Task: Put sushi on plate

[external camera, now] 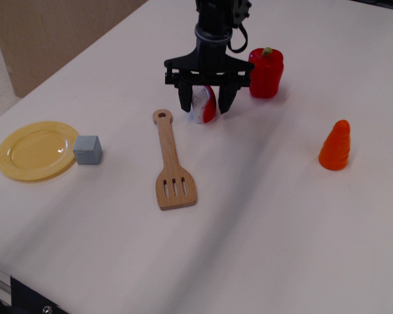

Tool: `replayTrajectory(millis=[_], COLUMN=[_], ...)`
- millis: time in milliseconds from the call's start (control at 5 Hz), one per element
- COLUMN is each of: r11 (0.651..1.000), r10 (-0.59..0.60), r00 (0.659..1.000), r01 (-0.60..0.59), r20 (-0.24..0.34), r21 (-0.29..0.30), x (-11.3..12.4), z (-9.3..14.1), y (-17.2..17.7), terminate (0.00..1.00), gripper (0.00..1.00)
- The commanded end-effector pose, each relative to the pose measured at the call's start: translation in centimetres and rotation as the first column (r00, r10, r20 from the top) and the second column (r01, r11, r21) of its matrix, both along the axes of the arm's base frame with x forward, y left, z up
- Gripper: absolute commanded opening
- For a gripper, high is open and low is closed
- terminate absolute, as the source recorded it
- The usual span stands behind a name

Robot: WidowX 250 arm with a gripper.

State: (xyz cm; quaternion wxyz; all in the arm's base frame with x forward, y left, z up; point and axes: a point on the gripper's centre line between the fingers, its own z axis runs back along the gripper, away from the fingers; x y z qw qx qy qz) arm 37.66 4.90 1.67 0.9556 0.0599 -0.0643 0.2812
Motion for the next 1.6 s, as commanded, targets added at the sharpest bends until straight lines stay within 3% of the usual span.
replayTrajectory(millis=[0,200,400,800,1000,1200,1400], r11=[1.0,1.0,0.996,0.979,0.975,0.965,0.959], r10=[0.017,0.019,0.058,0.174,0.215,0.253,0.273], r00=[1.0,0.999,0.997,0.98,0.972,0.964,0.956], r01=[-0.017,-0.019,-0.061,-0.183,-0.219,-0.258,-0.279], r20=[0.019,0.046,0.048,0.095,0.099,0.085,0.11], r21=[0.004,0.013,0.06,0.095,0.033,0.049,0.043], x=[0.0,-0.5,-2.2,-7.9,-10.4,-12.6,-14.4], z=[0.8,2.4,4.6,7.0,6.2,5.7,5.9], y=[1.7,1.6,2.3,5.7,7.8,9.4,10.4], terminate=[0.0,0.0,0.0,0.0,0.0,0.0,0.0], gripper=[0.0,0.0,0.0,0.0,0.0,0.0,0.0])
